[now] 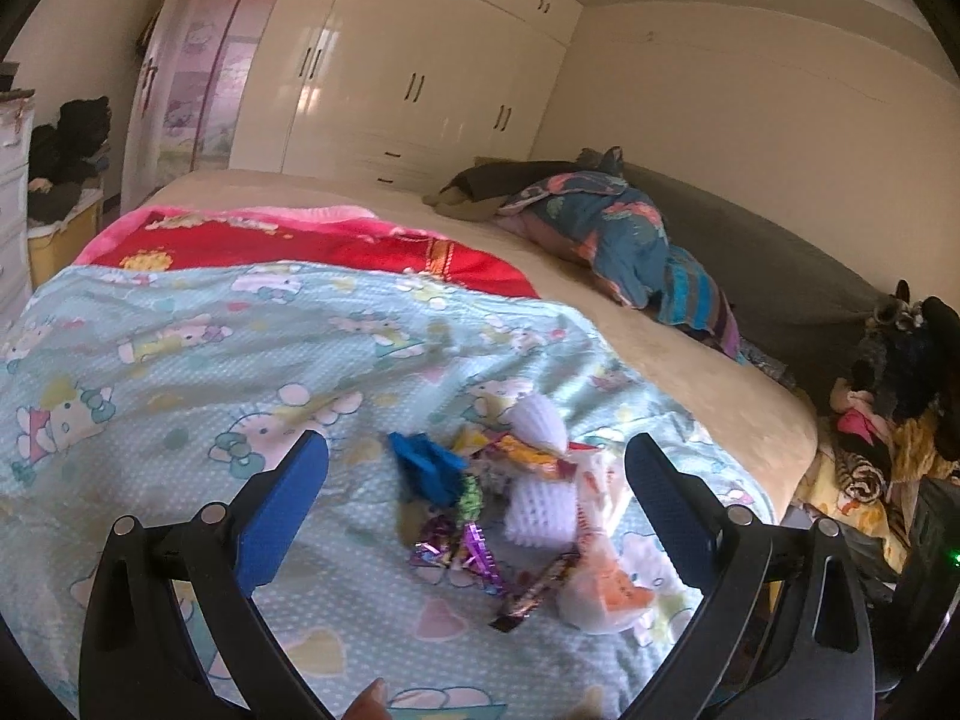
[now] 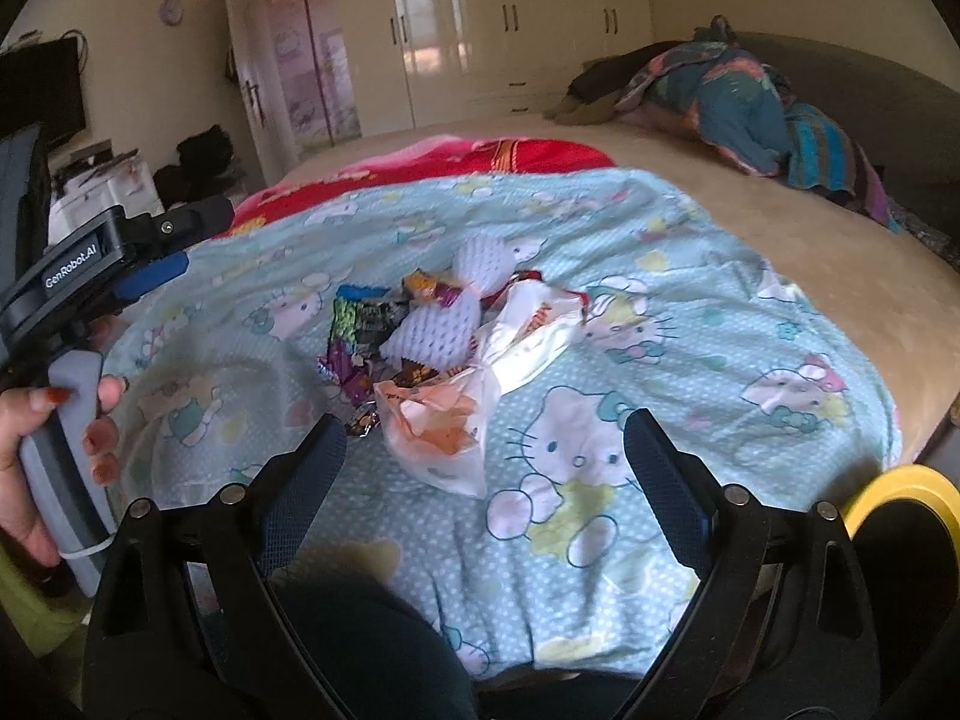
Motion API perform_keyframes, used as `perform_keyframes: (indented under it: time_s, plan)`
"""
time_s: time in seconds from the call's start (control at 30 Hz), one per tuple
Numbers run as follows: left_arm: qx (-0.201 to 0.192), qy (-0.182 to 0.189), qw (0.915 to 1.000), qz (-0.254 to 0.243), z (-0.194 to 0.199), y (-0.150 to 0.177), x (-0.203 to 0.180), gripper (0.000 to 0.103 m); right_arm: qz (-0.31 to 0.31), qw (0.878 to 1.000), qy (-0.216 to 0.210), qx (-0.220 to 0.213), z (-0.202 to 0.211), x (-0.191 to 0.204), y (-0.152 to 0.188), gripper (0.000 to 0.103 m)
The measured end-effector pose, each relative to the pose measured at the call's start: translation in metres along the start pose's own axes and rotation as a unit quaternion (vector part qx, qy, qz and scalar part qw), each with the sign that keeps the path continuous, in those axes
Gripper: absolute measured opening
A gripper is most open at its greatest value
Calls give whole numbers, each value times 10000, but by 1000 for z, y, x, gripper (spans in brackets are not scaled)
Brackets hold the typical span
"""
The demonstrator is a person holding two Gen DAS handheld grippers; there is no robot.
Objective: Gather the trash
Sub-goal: 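Grasp the white plastic bag with the right tool while the left tool grasps a green candy wrapper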
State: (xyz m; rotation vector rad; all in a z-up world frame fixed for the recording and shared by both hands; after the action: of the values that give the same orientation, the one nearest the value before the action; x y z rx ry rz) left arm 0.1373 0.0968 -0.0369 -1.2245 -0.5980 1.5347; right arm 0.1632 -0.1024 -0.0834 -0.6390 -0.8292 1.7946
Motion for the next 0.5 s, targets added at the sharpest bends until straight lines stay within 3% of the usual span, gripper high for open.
perform_keyframes:
  time_s: [0.3, 0.5]
  plan:
    - [293, -199, 9993, 138, -15, 15, 30, 96, 175, 9988, -204, 419, -36, 14, 2, 86]
    - [631, -15, 9970, 443, -36, 27, 42, 95, 219, 9957, -420, 798, -62, 26, 10, 86]
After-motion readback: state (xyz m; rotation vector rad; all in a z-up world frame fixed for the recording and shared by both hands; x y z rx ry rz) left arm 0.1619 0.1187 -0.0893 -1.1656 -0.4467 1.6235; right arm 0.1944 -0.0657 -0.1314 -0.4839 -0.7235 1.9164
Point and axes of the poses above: each gripper's, at about its wrist camera, not at the fingertips, and z roughly against the way its jaws point, x to its left, y to its underside, the point moved 6 cm from there along -z, roughly the way its jaws point, and after that the axes turned 14 degrees about y, right-handed, at the moved point
